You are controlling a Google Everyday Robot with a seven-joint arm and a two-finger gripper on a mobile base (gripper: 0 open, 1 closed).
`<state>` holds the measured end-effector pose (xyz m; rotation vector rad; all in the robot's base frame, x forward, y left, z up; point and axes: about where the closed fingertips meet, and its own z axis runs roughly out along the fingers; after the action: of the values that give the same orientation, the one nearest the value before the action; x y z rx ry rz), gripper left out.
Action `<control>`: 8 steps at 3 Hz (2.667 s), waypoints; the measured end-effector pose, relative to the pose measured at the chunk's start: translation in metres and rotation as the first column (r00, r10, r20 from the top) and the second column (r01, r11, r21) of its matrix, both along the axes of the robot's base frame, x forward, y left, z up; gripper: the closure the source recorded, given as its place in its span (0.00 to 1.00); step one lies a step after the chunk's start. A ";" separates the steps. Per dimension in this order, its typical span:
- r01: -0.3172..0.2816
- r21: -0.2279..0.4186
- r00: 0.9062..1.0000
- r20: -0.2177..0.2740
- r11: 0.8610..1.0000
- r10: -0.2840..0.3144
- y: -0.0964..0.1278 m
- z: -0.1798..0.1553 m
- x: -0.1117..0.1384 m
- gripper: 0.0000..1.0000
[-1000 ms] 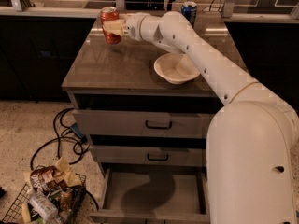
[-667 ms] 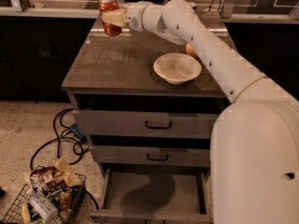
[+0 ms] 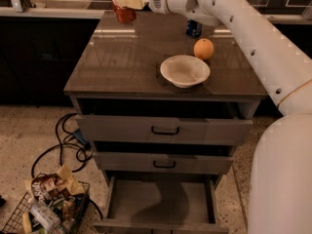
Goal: Place coke can into bottom drawer
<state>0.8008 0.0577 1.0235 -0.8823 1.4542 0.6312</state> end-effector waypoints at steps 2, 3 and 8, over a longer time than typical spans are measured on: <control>0.009 -0.059 0.999 -0.038 0.998 -0.011 -0.050 0.020 -0.103 1.00; 0.022 -0.085 0.996 -0.085 0.996 -0.029 -0.078 -0.006 -0.156 1.00; -0.056 0.020 0.989 -0.137 0.998 0.058 -0.118 -0.084 -0.262 1.00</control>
Offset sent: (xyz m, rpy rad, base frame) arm -0.1631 -0.0799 0.0070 -0.1033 0.0805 -0.0276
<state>0.5385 -0.0602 0.9399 -0.8844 1.5489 0.7583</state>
